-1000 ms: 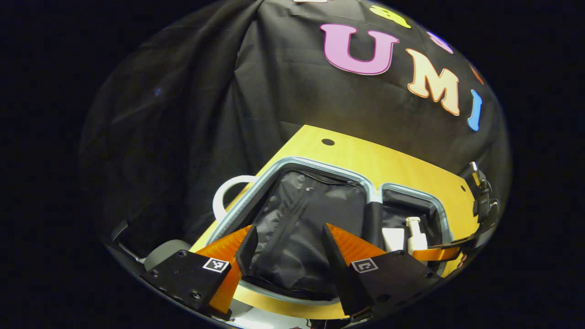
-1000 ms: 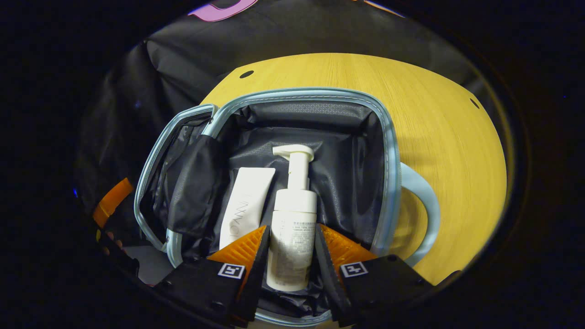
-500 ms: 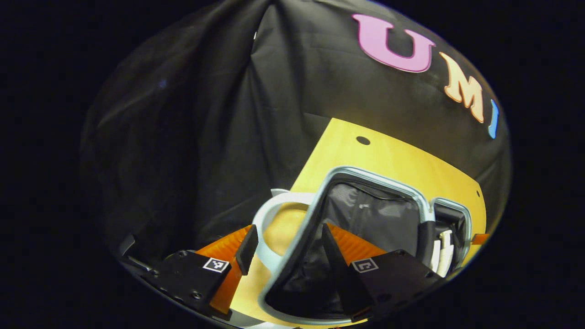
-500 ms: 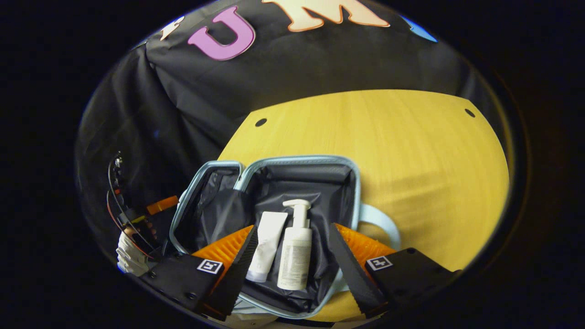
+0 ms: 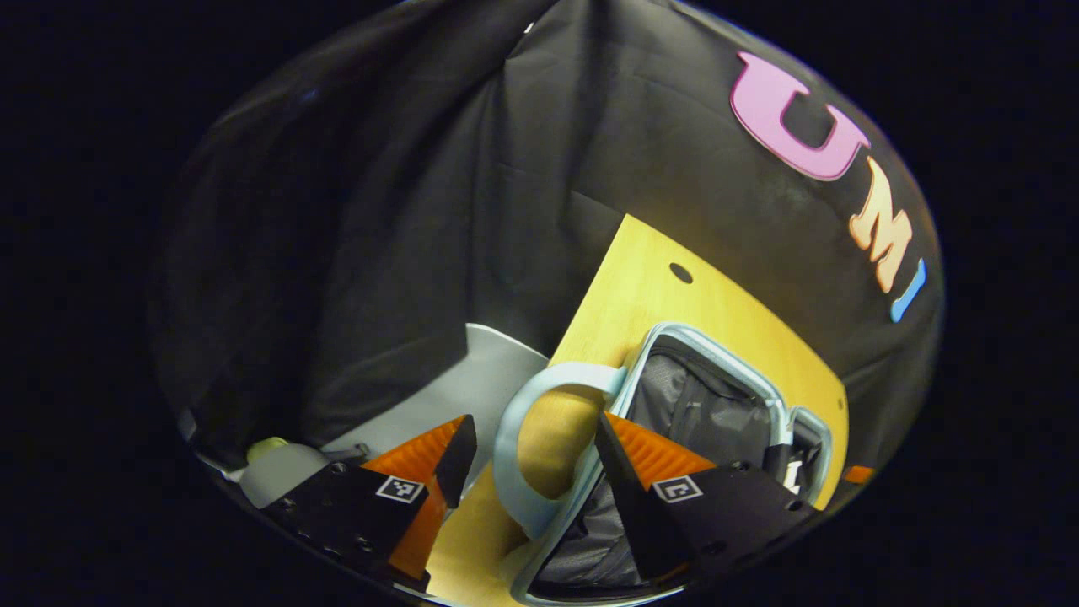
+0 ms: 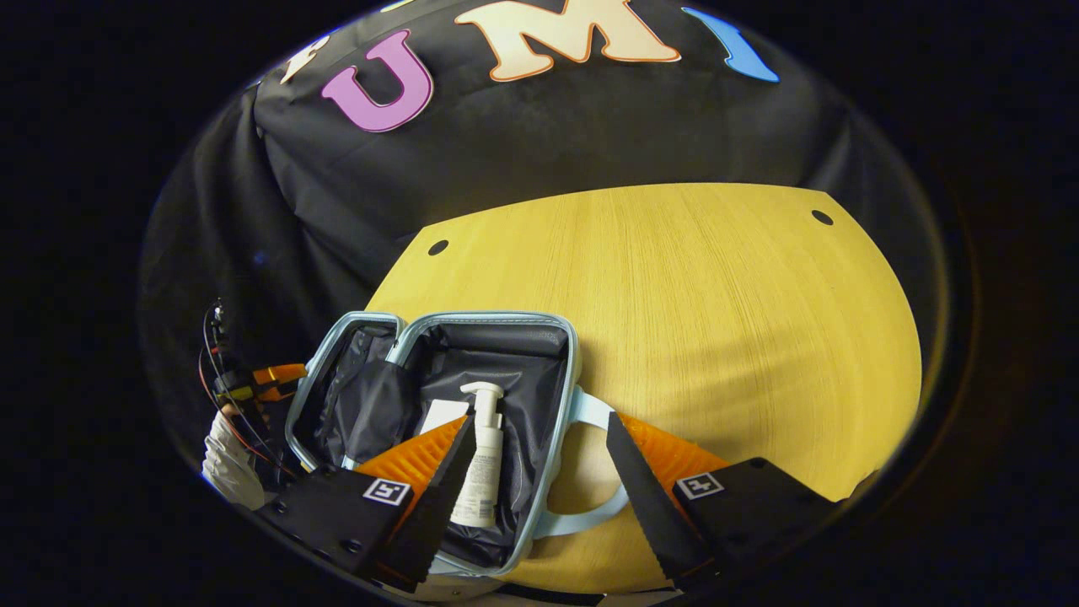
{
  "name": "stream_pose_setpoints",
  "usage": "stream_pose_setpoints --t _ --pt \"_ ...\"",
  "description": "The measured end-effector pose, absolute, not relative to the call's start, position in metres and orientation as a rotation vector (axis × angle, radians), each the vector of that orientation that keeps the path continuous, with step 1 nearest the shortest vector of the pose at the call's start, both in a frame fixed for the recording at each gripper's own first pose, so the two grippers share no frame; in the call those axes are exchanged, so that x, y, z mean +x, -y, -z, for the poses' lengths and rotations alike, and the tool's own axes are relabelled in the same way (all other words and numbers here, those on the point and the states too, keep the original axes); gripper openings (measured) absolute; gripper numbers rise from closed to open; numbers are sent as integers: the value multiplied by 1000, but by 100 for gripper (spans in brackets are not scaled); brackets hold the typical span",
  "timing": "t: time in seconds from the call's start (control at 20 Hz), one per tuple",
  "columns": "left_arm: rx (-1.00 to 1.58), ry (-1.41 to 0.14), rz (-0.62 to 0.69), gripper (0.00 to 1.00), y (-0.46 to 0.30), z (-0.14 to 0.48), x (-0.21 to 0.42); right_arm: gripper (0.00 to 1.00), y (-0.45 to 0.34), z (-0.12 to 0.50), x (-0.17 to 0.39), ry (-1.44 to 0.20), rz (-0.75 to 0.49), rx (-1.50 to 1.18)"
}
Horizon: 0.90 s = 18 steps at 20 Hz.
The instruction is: First open the suitcase, pack the skin care products into it, and then close the suitcase.
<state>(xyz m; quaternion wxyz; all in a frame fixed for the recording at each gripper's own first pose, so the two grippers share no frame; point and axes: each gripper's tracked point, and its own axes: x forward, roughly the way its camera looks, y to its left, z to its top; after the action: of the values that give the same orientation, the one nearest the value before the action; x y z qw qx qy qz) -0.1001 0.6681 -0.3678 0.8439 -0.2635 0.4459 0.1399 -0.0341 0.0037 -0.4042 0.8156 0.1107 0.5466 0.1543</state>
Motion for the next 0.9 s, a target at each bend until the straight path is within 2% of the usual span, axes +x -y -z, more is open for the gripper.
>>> stream_pose_setpoints --t 0.1,0.2,0.25,0.45,0.55,0.6,0.7,0.75,0.8,0.85,0.9 --pt "-644 -884 -292 80 -673 361 -94 98 1 405 -34 -1165 -330 225" --pt "-719 -830 -328 79 -679 361 -91 95 3 404 -33 -1162 -326 222" --pt "-715 -849 -352 79 -685 364 -96 98 4 404 -33 -1162 -324 222" --pt "-673 -952 -381 80 -688 398 -104 95 5 406 -37 -1171 -337 209" --pt "-646 -1023 -378 74 -687 407 -109 95 8 405 -38 -1165 -339 201" --pt "-625 -1056 -390 76 -690 412 -112 95 11 404 -37 -1162 -335 197" --pt "-603 -1137 -388 22 -682 417 -117 96 17 404 -37 -1159 -327 206" --pt "-574 -1138 -384 11 -684 411 -117 95 20 404 -39 -1161 -325 209" --pt "-563 -1118 -374 7 -684 405 -110 98 23 402 -40 -1160 -324 211" --pt "-555 -1087 -351 1 -680 390 -104 96 26 401 -40 -1152 -323 217" --pt "-518 -1073 -340 0 -675 374 -100 96 29 400 -41 -1144 -328 226"
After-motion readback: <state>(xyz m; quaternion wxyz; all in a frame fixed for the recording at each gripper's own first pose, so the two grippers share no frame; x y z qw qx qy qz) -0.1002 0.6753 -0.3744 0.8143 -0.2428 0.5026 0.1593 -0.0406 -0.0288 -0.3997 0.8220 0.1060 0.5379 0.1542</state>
